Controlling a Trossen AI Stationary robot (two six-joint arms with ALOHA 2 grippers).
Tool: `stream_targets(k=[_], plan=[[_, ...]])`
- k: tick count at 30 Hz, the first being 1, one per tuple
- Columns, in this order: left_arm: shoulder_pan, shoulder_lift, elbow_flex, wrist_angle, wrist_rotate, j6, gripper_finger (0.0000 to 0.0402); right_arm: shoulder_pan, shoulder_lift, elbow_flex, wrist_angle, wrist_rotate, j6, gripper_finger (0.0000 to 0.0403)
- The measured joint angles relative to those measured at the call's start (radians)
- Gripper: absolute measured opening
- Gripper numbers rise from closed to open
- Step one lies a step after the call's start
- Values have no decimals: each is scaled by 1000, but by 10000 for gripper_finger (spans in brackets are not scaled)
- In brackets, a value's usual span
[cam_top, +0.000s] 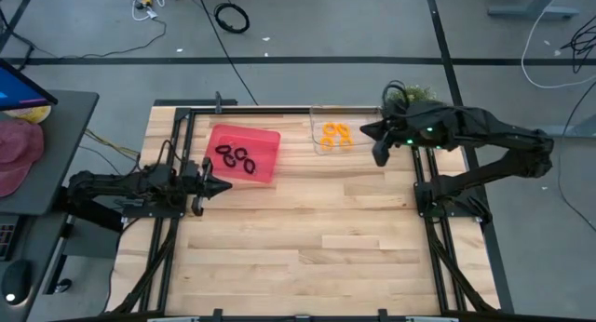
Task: Sort spring keychains
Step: Return to Home Position
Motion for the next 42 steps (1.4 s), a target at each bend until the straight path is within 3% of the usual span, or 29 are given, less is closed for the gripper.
stream_targets(k=[8,16,21,38,42], plan=[[0,0,0,7,2,0,5,40,-121,-38,-18,-11,0,2],[0,0,0,11,5,-1,5,88,-358,-422,307,-47,60,1],[0,0,0,12,5,-1,5,100,-545,-573,389,-55,104,1],[0,0,0,12,5,-1,5,101,-1083,-810,500,-64,73,0],[0,0,0,11,5,-1,5,100,-1098,-831,481,-80,60,0]])
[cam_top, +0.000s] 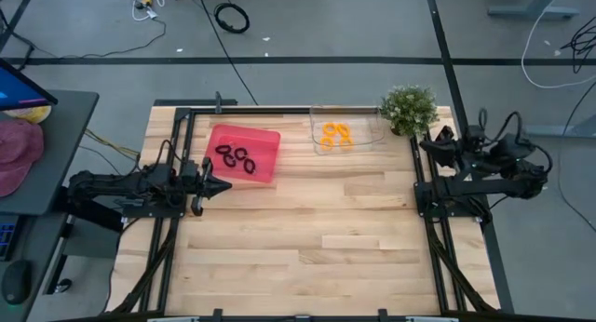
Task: Sort spring keychains
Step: Return to Home Position
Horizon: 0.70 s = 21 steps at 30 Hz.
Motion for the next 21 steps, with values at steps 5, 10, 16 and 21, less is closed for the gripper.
stream_targets(k=[5,10,16,21], plan=[[0,0,0,0,0,0,5,0,0,-41,24,-34,-9,0],[0,0,0,-3,1,0,5,0,-1,-149,202,-85,7,0],[0,0,0,-2,0,0,5,0,-1,-309,425,-127,10,0],[0,0,0,-2,0,0,5,0,-1,-411,598,-190,32,0]])
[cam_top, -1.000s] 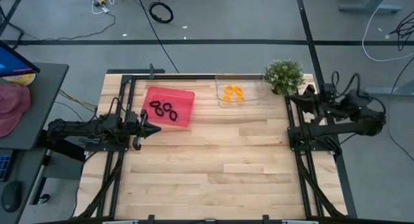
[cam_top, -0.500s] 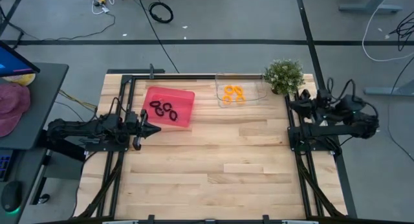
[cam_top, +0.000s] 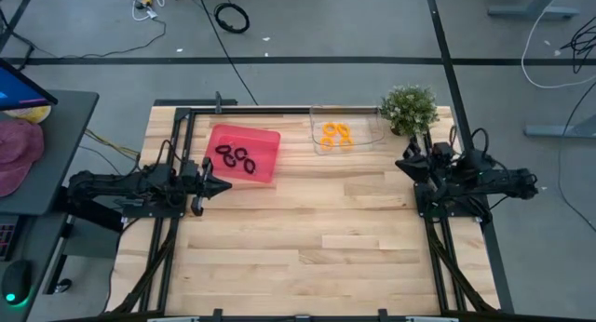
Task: Sort spring keychains
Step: Return to Home Position
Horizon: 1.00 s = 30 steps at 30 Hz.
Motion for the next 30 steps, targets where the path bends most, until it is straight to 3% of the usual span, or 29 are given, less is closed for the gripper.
stream_targets(k=[11,17,25,30], plan=[[0,0,0,1,0,0,5,0,0,-172,216,-24,39,0],[0,0,0,0,0,0,5,-1,0,-183,132,-11,-12,0],[0,0,0,1,0,0,5,-1,0,-184,-129,-10,-96,0],[0,0,0,1,0,0,5,-1,2,-184,-157,-25,-161,0]])
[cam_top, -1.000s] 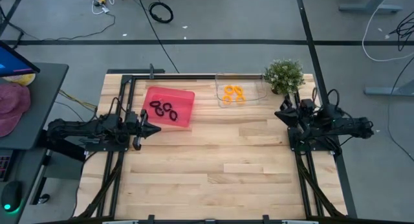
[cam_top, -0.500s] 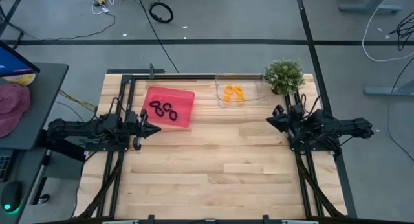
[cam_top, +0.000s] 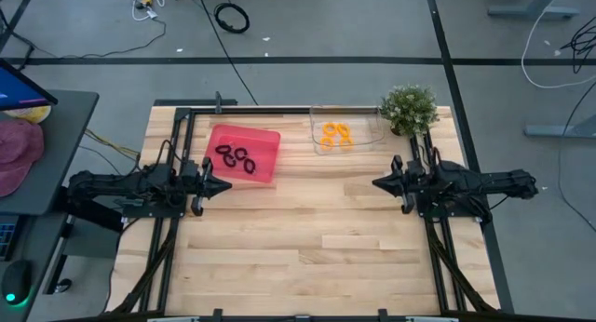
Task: Sort spring keychains
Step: Return to Home Position
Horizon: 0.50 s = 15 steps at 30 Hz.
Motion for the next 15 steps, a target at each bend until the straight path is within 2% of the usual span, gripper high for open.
stream_targets(k=[7,15], plan=[[0,0,0,0,0,0,5,0,17,0,-1,-2,-35,0],[0,0,0,0,0,0,5,0,22,0,0,-4,71,2]])
